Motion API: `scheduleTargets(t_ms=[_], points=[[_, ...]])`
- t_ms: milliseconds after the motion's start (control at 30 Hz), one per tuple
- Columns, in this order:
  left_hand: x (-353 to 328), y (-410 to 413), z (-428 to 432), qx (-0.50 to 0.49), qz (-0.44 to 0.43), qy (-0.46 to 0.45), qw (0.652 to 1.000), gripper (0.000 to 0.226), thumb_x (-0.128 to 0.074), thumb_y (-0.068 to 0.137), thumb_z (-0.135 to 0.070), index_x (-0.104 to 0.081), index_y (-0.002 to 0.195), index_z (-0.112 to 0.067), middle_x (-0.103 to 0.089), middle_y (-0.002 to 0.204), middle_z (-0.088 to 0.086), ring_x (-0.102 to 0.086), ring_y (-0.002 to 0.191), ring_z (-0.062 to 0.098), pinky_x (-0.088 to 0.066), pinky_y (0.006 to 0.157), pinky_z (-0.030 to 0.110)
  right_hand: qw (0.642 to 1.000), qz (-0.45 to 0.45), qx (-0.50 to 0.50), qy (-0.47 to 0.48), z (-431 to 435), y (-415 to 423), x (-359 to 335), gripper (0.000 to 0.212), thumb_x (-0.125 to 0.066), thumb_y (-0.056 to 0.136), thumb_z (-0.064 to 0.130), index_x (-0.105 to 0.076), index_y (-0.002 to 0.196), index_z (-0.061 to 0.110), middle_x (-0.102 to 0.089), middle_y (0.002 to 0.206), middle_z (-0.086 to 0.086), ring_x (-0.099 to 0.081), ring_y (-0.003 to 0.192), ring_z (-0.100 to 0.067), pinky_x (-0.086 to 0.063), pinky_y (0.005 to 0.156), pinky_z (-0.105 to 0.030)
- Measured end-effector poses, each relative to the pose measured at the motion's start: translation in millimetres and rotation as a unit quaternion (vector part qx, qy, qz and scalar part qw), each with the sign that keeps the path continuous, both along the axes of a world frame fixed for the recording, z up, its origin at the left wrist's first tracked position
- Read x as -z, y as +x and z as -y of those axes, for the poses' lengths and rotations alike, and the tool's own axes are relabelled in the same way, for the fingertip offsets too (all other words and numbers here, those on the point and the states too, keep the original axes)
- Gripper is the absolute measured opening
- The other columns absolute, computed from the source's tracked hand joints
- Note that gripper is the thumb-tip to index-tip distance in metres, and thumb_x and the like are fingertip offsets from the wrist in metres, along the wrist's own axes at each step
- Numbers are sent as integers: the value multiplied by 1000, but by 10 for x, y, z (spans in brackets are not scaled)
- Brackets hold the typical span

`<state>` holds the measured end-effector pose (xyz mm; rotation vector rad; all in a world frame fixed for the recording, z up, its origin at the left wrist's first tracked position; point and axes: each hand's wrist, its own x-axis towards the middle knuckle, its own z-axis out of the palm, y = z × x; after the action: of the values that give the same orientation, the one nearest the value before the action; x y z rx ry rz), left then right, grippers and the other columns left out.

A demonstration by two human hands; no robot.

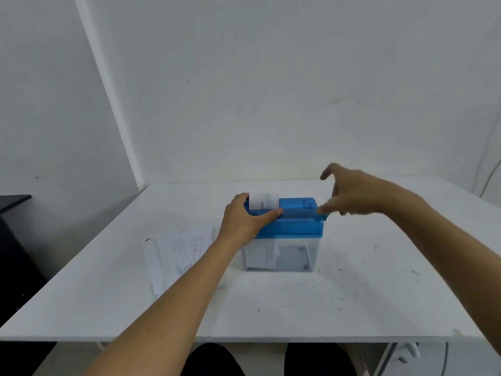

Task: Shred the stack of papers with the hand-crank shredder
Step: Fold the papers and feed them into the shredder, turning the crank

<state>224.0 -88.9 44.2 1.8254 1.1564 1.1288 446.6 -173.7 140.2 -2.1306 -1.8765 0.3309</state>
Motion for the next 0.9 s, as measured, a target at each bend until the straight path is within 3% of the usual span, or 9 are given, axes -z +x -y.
scheduleTargets(t_ms=[67, 133, 233, 333, 500, 633, 767, 900], points=[[-1, 0, 0, 3, 3, 2, 1000, 59, -85, 69, -56, -59, 111, -25, -62, 110, -9, -59, 96, 3, -46, 69, 14, 997, -48, -1, 63, -129, 44, -17, 44, -77, 84, 40, -50, 110, 18, -69, 87, -4, -70, 72, -14, -54, 61, -27], [3, -2, 7, 2, 3, 5, 1000, 58, -85, 69, -56, -58, 112, -28, -61, 110, -12, -58, 95, -1, -44, 67, 12, 980, -117, 18, 161, -268, 61, 37, 31, -72, 89, 37, -50, 90, 15, -66, 79, -4, -70, 61, -12, -53, 53, -25], [14, -3, -8, 4, 2, 7, 1000, 55, -84, 70, -56, -55, 111, -33, -59, 111, -14, -55, 96, -3, -44, 69, 12, 949, -146, 38, 278, -500, 101, 202, 38, -68, 93, 39, -45, 77, 13, -57, 67, -5, -68, 53, -13, -61, 58, -34], [29, 6, -19, 3, -2, 7, 1000, 53, -83, 71, -58, -52, 109, -36, -58, 112, -13, -54, 97, -2, -45, 72, 14, 937, -132, 60, 318, -690, 152, 343, 46, -62, 94, 49, -46, 72, 12, -56, 60, -4, -67, 50, -10, -60, 56, -36], [49, -15, -28, 9, 9, 10, 1000, 55, -84, 71, -56, -58, 111, -30, -60, 111, -11, -58, 98, 1, -45, 72, 14, 954, -161, 121, 220, -952, 162, 691, 63, -47, 97, 59, -50, 60, 8, -57, 54, -5, -59, 48, -16, -45, 51, -28], [50, -2, -27, 6, 13, 6, 1000, 54, -84, 71, -56, -57, 111, -31, -60, 112, -12, -57, 98, 1, -46, 72, 14, 952, -219, 158, 146, -862, 109, 1074, 65, -43, 101, 51, -48, 55, 6, -53, 51, -6, -51, 46, -18, -36, 43, -19], [55, 9, -28, 3, 5, 8, 1000, 59, -82, 72, -57, -50, 116, -33, -56, 117, -12, -54, 98, 3, -43, 72, 12, 938, -277, 178, 103, -442, 6, 1346, 51, -43, 106, 35, -63, 75, -1, -61, 54, -8, -52, 32, -9, -38, 36, -17], [53, 11, -25, -1, 6, 5, 1000, 67, -82, 73, -57, -53, 125, -26, -55, 119, -12, -53, 106, 8, -43, 71, 12, 938, -301, 137, 107, 55, -36, 1346, 63, -32, 106, 46, -67, 79, 2, -70, 65, -11, -61, 44, -16, -42, 42, -22]])
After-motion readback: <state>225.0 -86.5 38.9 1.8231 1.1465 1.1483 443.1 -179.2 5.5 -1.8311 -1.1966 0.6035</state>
